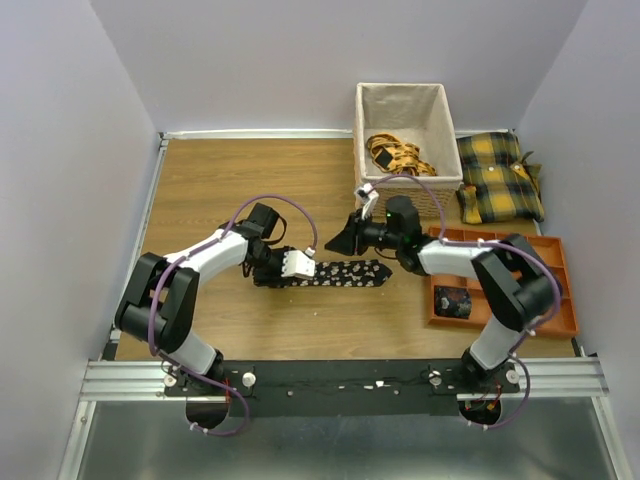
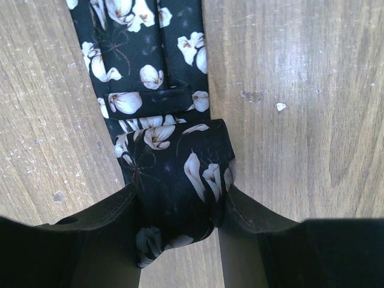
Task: Roll the ties
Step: Roll the tie at the center of the board.
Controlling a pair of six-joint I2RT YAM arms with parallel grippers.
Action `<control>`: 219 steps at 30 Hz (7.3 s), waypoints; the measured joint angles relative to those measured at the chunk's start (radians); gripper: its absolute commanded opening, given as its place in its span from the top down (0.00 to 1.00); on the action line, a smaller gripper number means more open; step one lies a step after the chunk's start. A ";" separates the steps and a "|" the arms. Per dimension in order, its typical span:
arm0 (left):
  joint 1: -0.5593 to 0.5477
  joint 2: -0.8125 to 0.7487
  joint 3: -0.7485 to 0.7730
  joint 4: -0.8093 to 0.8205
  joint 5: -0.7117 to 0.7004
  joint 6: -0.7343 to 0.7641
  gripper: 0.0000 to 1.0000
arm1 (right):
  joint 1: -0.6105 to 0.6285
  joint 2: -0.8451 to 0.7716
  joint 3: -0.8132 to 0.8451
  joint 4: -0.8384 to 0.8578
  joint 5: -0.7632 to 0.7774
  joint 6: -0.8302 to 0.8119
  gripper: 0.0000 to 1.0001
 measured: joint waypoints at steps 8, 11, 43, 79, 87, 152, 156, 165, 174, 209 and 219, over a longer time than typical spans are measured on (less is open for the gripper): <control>0.000 0.017 0.015 0.001 0.000 -0.047 0.48 | 0.091 0.232 0.209 -0.191 -0.047 0.280 0.56; 0.000 0.017 0.015 0.003 0.001 -0.056 0.48 | 0.124 0.264 0.262 -0.222 -0.066 0.320 0.53; -0.003 0.032 0.026 0.026 0.005 -0.105 0.48 | 0.190 0.460 0.445 -0.354 -0.071 0.528 0.38; 0.237 0.043 0.192 -0.243 0.219 0.029 0.01 | 0.195 0.504 0.414 -0.251 -0.065 0.606 0.95; 0.206 -0.012 0.036 -0.152 0.267 -0.016 0.02 | 0.186 0.510 0.362 -0.130 -0.066 0.635 0.94; 0.253 0.096 0.005 0.229 0.230 -1.501 0.52 | 0.167 0.467 0.328 -0.200 -0.006 0.570 0.99; 0.254 0.112 0.003 0.248 0.256 -1.516 0.71 | 0.166 0.462 0.330 -0.219 0.003 0.570 0.99; 0.257 0.107 -0.010 0.281 0.282 -1.535 1.00 | 0.166 0.439 0.333 -0.270 0.037 0.568 0.84; 0.228 0.038 -0.027 0.275 0.185 -1.521 1.00 | 0.173 0.375 0.408 -0.497 0.165 0.465 0.54; 0.195 0.025 0.011 0.193 0.060 -1.410 1.00 | 0.208 0.050 0.137 -0.100 0.109 -0.631 0.30; 0.182 0.024 0.013 0.188 0.050 -1.387 1.00 | 0.237 0.202 0.376 -0.356 -0.037 -0.851 0.29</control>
